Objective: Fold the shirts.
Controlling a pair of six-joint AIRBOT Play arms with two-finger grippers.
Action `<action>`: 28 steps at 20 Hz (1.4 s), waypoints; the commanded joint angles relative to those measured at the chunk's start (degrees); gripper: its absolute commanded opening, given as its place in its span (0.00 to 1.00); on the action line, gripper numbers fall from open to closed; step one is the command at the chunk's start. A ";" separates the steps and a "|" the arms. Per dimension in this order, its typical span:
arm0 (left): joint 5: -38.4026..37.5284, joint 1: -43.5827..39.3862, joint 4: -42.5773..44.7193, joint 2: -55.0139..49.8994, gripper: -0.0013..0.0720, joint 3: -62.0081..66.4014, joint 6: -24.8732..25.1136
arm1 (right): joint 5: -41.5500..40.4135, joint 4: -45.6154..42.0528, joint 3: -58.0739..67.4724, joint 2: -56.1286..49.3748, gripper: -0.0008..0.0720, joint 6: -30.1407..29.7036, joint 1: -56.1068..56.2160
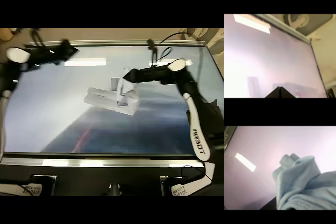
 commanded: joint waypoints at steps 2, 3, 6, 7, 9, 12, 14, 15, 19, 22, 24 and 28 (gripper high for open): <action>-2.36 9.62 2.80 14.19 0.05 -0.02 2.62 | -9.68 12.61 0.04 -9.70 0.36 -3.56 8.37; -3.50 10.29 2.84 15.98 0.05 -0.02 3.80 | -10.97 16.02 0.04 -10.73 0.85 -4.90 8.72; -6.69 10.69 4.66 19.17 0.05 -0.02 4.70 | -5.55 17.57 0.13 -9.77 0.84 -9.64 5.79; -7.41 10.69 5.25 19.45 0.05 -0.02 4.70 | -2.03 14.23 0.13 -8.52 0.84 -9.70 3.45; -8.11 10.67 6.49 19.26 0.05 -0.09 4.70 | 4.09 2.82 0.11 -5.35 0.84 -6.12 -2.16; -8.26 10.67 6.45 19.26 0.05 -1.77 4.68 | 13.05 -22.12 0.11 -1.77 0.84 4.31 -10.73; -8.35 10.43 6.45 19.23 0.05 -3.15 4.68 | 18.64 -33.00 -0.79 -2.45 0.85 11.61 -13.03; -8.35 10.10 6.45 19.23 0.05 -3.72 4.70 | 18.88 -33.35 -2.40 -2.89 0.89 12.13 -13.09; -8.20 8.96 6.45 19.32 0.05 -4.46 4.70 | 10.49 -20.13 -8.94 -5.53 0.95 12.22 -10.03; -8.15 8.26 6.34 19.47 0.05 -4.46 4.66 | 6.34 -13.55 -8.94 -8.02 0.93 12.50 -6.64; -7.82 7.74 6.21 19.47 0.05 -4.46 4.66 | 4.07 -10.80 -8.94 -8.96 0.92 14.03 -4.76; -6.14 6.80 6.21 19.47 0.05 -4.44 4.68 | 3.67 -9.53 -8.83 -8.66 0.03 12.61 -4.44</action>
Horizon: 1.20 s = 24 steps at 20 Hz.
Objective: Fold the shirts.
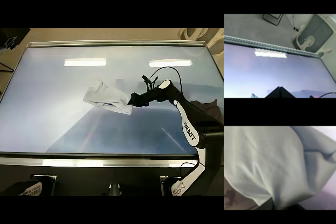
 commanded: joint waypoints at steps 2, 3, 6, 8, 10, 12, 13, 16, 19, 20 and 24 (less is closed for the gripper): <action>1.09 -0.52 0.04 0.04 0.05 0.00 0.02 | 0.66 5.03 1.49 1.95 0.03 -9.94 -1.62; 1.07 -0.52 0.04 0.02 0.05 0.00 0.04 | 2.58 5.01 3.06 3.76 0.03 -11.78 -3.50; 2.73 -0.52 0.04 -0.09 0.05 -0.02 0.04 | 6.12 4.35 7.23 10.95 0.03 -13.20 -12.57; 4.66 -0.52 0.04 -0.07 0.05 0.00 0.04 | 6.05 3.04 8.24 15.96 0.03 -11.98 -20.90; 4.70 -0.52 0.04 -0.09 0.05 0.00 0.02 | 6.36 2.82 8.24 19.98 0.03 -9.99 -29.75; 4.70 -0.68 0.04 -0.07 0.05 0.00 0.04 | 8.52 2.69 8.24 22.75 0.03 -8.92 -37.90; 4.70 -0.74 0.04 -0.09 0.05 0.00 0.04 | 10.19 2.12 8.24 23.71 0.03 -8.24 -41.75; 4.72 -0.83 0.04 -0.09 0.05 0.00 0.04 | 15.26 -1.22 8.24 25.00 0.03 -6.95 -50.86; 4.72 -0.83 0.04 -0.09 0.05 0.00 0.04 | 21.75 -6.12 8.24 25.03 0.03 -6.03 -57.88; 4.72 -0.83 0.04 -0.09 0.05 -0.02 0.07 | 23.65 -6.97 8.24 25.03 0.03 -6.05 -59.67; 4.74 -0.96 0.07 -0.11 0.05 -0.02 1.53 | 29.40 -7.19 8.24 25.64 0.03 -6.34 -65.13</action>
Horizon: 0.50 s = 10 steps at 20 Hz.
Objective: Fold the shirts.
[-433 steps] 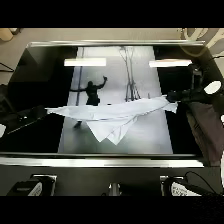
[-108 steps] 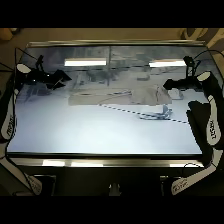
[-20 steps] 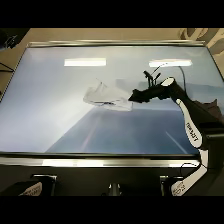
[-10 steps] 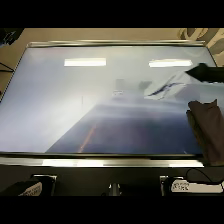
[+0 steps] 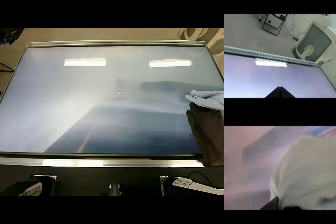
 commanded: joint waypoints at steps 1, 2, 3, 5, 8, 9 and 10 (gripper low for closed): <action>0.13 -0.20 0.04 -0.15 0.05 -0.02 0.87 | 8.31 -1.75 0.04 1.09 0.03 -0.98 -4.83; 0.35 -0.20 0.04 -0.39 0.05 -0.02 1.16 | 11.87 -4.13 0.04 1.60 0.03 -1.81 -4.83; 0.70 -0.28 0.04 -0.66 0.05 -0.04 2.03 | 16.74 -8.37 0.04 1.95 0.03 -2.34 -4.70; 1.88 -0.26 0.02 -1.31 0.05 -0.04 2.12 | 19.78 -22.51 -1.62 3.67 0.03 -1.38 -3.67; 2.58 -0.39 0.00 -1.55 0.05 -0.02 2.12 | 19.80 -40.74 -5.81 5.46 0.03 -1.92 -2.73; 2.54 -0.39 0.00 -1.53 0.05 -0.02 2.12 | 19.56 -42.97 -7.76 5.51 0.03 -1.95 -2.71; 2.56 -0.39 0.00 -1.53 0.05 -0.02 2.12 | 17.92 -43.58 -9.88 5.51 0.03 -1.92 -2.71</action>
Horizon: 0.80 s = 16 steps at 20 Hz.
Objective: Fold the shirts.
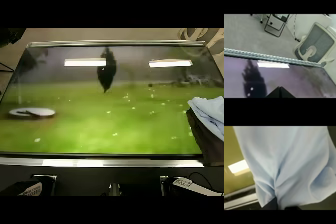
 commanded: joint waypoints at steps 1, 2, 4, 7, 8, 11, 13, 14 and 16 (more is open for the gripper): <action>0.46 -0.02 -0.02 -0.15 0.05 0.00 0.22 | -1.99 -11.87 -5.99 0.79 0.03 -0.24 0.24; 0.48 -0.02 -0.02 -0.15 0.05 0.00 0.22 | -4.61 -11.82 -7.89 0.79 0.03 -0.24 0.24; 0.55 -0.02 -0.04 -0.15 0.05 0.02 0.20 | -8.41 -11.89 -10.73 0.79 0.03 -0.24 0.24; 1.01 -0.02 -0.07 -0.15 0.05 0.02 0.20 | -12.44 -11.87 -13.16 0.74 0.49 -0.22 0.24; 1.05 -0.02 -0.07 -0.15 0.05 0.02 0.20 | -13.27 -11.87 -13.07 0.81 0.90 -0.57 0.24; 1.05 -0.26 -0.04 -0.13 0.05 0.04 0.22 | -16.85 -12.02 -8.76 1.14 0.93 -2.84 0.28; 1.42 -1.27 0.15 -0.02 0.05 0.20 0.37 | -22.73 -9.70 -0.44 1.90 0.92 -5.77 1.25; 1.86 -2.43 0.63 -0.04 0.05 0.48 2.62 | -27.08 -9.38 3.96 2.62 0.92 -7.41 3.08; 2.23 -6.95 13.68 -0.98 0.05 2.25 0.48 | -36.15 -9.40 11.98 3.96 0.91 -8.55 10.01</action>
